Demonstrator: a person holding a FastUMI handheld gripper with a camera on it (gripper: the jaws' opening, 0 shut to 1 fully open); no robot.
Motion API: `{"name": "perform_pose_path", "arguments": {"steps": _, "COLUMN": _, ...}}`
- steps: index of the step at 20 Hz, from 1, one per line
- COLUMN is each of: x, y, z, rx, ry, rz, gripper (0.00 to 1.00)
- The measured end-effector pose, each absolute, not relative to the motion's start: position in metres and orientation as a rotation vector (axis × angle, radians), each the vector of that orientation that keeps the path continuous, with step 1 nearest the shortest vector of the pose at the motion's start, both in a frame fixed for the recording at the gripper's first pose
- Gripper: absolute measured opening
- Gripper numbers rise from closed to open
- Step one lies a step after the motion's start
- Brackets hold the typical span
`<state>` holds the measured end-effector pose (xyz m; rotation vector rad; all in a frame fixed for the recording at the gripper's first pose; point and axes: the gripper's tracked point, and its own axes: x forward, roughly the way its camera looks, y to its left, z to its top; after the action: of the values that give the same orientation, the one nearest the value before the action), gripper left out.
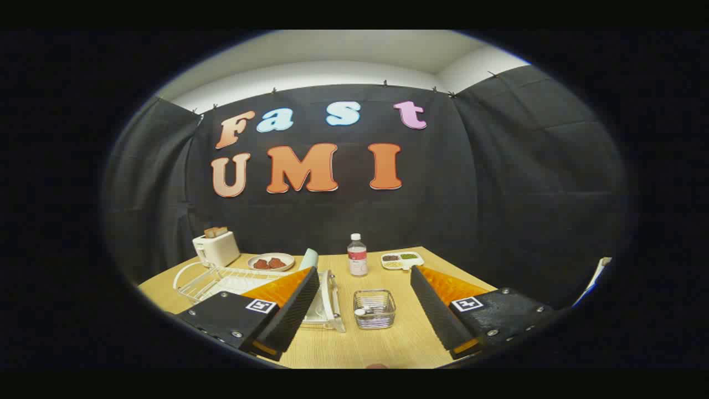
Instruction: Take the plate from the dish rack, then take the spoon from the basket and place it into the plate.
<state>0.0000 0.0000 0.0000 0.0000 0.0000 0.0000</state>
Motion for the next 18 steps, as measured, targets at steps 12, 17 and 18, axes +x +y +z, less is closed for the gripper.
{"name": "perform_pose_path", "arguments": {"steps": 12, "x": 0.011, "y": 0.037, "z": -0.005, "rx": 0.043, "ry": 0.053, "rz": 0.067, "gripper": 0.99}}
{"name": "perform_pose_path", "arguments": {"steps": 17, "x": 0.018, "y": 0.044, "z": -0.002, "rx": 0.043, "ry": 0.052, "rz": 0.079, "gripper": 0.99}}
{"name": "perform_pose_path", "arguments": {"steps": 18, "x": 0.020, "y": 0.046, "z": -0.002, "rx": 0.039, "ry": 0.053, "rz": 0.083, "gripper": 0.99}}
